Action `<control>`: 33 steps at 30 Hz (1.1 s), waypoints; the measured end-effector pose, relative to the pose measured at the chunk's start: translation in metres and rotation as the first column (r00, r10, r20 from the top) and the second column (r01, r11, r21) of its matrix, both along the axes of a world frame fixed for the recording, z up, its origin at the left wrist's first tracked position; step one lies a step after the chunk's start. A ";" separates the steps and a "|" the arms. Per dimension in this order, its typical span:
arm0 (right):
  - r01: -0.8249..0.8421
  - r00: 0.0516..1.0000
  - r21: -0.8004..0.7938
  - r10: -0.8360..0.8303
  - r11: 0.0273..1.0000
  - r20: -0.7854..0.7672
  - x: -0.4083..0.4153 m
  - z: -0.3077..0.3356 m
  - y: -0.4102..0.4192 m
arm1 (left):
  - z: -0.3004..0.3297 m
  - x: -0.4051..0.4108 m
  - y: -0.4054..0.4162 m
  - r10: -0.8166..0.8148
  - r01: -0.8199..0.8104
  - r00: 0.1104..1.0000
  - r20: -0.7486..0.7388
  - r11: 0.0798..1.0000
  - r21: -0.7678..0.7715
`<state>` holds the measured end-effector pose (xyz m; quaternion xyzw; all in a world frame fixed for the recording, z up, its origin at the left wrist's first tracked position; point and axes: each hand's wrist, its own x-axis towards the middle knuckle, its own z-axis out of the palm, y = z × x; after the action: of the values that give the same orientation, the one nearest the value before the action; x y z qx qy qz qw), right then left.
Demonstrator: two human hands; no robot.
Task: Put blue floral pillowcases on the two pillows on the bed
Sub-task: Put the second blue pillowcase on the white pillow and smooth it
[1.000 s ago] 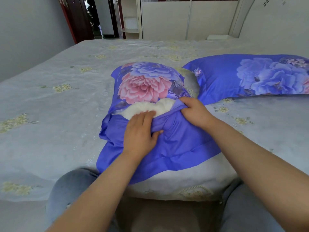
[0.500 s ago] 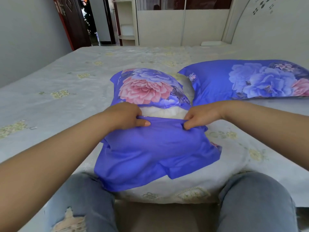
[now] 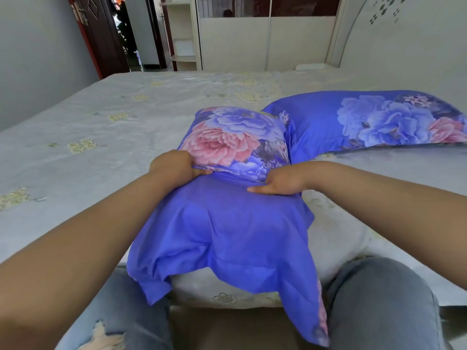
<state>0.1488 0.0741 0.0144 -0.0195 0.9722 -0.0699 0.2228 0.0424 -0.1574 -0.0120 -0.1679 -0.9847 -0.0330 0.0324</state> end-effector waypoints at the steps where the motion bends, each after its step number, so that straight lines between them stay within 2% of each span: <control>1: -0.055 0.985 0.121 0.073 0.991 -0.155 -0.003 -0.005 -0.001 | -0.005 -0.003 -0.008 -0.030 0.030 1.000 -0.005 0.998 0.052; 3: -0.008 0.914 0.176 0.078 0.984 -0.398 -0.002 -0.016 0.001 | -0.016 -0.008 -0.026 -0.056 0.064 0.997 -0.049 0.982 0.178; 5: 0.066 0.833 0.175 0.042 0.982 -0.551 -0.001 -0.027 0.007 | -0.026 -0.017 -0.038 0.010 0.007 0.999 -0.047 0.938 0.346; 7: 0.193 0.794 0.092 -0.100 0.977 -0.600 -0.001 -0.040 0.012 | -0.029 -0.019 -0.041 0.120 -0.204 0.972 0.200 0.853 0.480; 8: 0.302 0.784 -0.045 -0.275 0.952 -0.557 -0.001 -0.047 0.015 | -0.030 -0.017 -0.043 0.158 -0.327 0.923 0.351 0.803 0.498; 9: 0.419 0.769 -0.243 -0.484 0.875 -0.416 -0.002 -0.054 0.019 | -0.029 -0.016 -0.045 0.168 -0.417 0.866 0.471 0.762 0.495; 10: 0.503 0.756 -0.465 -0.631 0.729 -0.172 0.000 -0.060 0.022 | -0.028 -0.012 -0.047 0.153 -0.462 0.817 0.556 0.750 0.473; 11: 0.537 0.755 -0.651 -0.650 0.536 0.088 0.002 -0.064 0.024 | -0.029 -0.010 -0.049 0.127 -0.466 0.791 0.599 0.758 0.455; 12: 0.518 0.773 -0.760 -0.594 0.392 0.221 0.002 -0.070 0.027 | -0.031 -0.010 -0.049 0.096 -0.446 0.792 0.603 0.765 0.465; 13: 0.434 0.808 -0.837 -0.554 0.333 0.199 0.002 -0.075 0.026 | -0.034 -0.008 -0.048 0.063 -0.405 0.825 0.562 0.759 0.510; 15: 0.201 0.811 -0.895 -0.579 0.399 -0.076 -0.001 -0.075 0.021 | -0.039 -0.004 -0.040 0.030 -0.283 0.927 0.373 0.709 0.646; 17: 0.014 0.741 -0.882 -0.597 0.472 -0.308 -0.007 -0.067 0.018 | -0.039 0.001 -0.032 0.089 -0.183 0.982 0.165 0.641 0.745; 19: -0.081 0.655 -0.867 -0.629 0.492 -0.418 -0.020 -0.056 0.021 | -0.027 0.000 -0.030 0.205 -0.152 0.978 0.032 0.603 0.783; 21: -0.048 0.655 -0.862 -0.636 0.505 -0.409 -0.033 -0.043 0.025 | -0.011 -0.014 -0.033 0.233 -0.187 0.972 0.040 0.654 0.733; 23: 0.143 0.681 -0.838 -0.667 0.527 -0.303 -0.044 -0.039 0.032 | 0.001 -0.029 -0.042 0.243 -0.249 0.966 0.090 0.779 0.575; 24: 0.253 0.672 -0.782 -0.685 0.570 -0.282 -0.048 -0.043 0.034 | 0.002 -0.034 -0.047 0.279 -0.272 0.959 0.057 0.835 0.478; 26: 0.330 0.698 -0.715 -0.670 0.617 -0.255 -0.048 -0.060 0.036 | -0.002 -0.032 -0.047 0.305 -0.241 0.939 -0.160 0.914 0.325; 28: 0.324 0.714 -0.785 -0.681 0.528 -0.164 -0.035 -0.081 0.031 | -0.012 -0.013 -0.028 0.155 -0.034 0.912 -0.379 0.952 0.306; 29: 0.320 0.690 -0.834 -0.714 0.450 -0.121 -0.023 -0.091 0.028 | -0.019 0.003 -0.013 0.031 0.118 0.899 -0.436 0.943 0.310; 31: 0.305 0.580 -0.894 -0.808 0.330 -0.100 0.001 -0.104 0.023 | -0.028 0.042 0.022 -0.207 0.361 0.866 -0.455 0.889 0.283; 33: 0.205 0.427 -0.945 -0.892 0.255 -0.148 0.030 -0.114 0.014 | -0.042 0.081 0.055 -0.339 0.461 0.840 -0.425 0.858 0.226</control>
<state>0.1789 0.0883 -0.0996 0.2359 0.7392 -0.5851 -0.2357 0.1236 -0.1023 -0.0538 -0.3679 -0.8840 -0.1656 0.2363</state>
